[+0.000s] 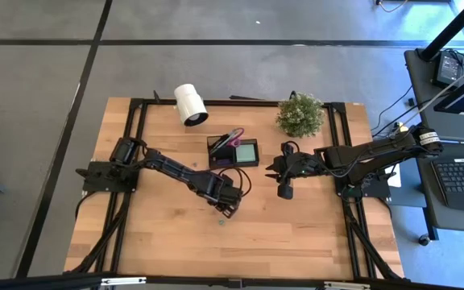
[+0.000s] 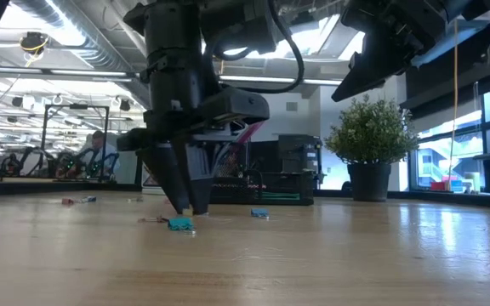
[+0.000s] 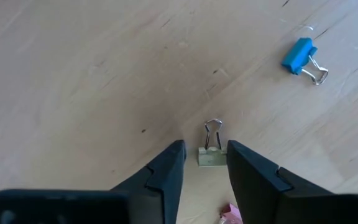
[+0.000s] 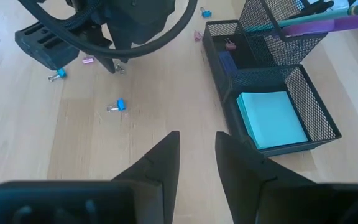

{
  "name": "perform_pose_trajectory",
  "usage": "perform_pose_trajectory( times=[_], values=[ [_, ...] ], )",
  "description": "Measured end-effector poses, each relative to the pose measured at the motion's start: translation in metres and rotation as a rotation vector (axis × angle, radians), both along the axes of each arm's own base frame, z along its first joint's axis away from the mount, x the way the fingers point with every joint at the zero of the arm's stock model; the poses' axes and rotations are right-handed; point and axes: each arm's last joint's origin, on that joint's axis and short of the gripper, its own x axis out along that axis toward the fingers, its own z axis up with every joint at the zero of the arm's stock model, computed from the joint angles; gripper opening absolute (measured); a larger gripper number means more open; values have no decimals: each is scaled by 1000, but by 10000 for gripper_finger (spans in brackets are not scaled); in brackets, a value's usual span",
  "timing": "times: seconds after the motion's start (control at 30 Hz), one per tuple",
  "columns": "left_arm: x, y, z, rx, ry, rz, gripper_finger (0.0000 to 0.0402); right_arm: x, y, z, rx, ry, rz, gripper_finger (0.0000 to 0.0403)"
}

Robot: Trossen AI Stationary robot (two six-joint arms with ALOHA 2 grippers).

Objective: Pick and place office supplies into organizer
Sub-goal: Put the green binder clip into the black desk organizer

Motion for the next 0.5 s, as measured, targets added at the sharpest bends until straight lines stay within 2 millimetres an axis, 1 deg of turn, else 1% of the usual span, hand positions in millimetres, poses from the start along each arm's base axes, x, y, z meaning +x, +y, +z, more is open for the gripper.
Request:
perform_pose_trajectory(
  times=[0.27, 0.5],
  values=[
    [-1, -1, 0, -3, 9, -97, 104, 0, 0, 0, -1, 0, 0, 107],
    [-1, -2, 0, 2, 9, -140, 98, 0, 0, 0, 0, 0, 0, 107]
  ],
)
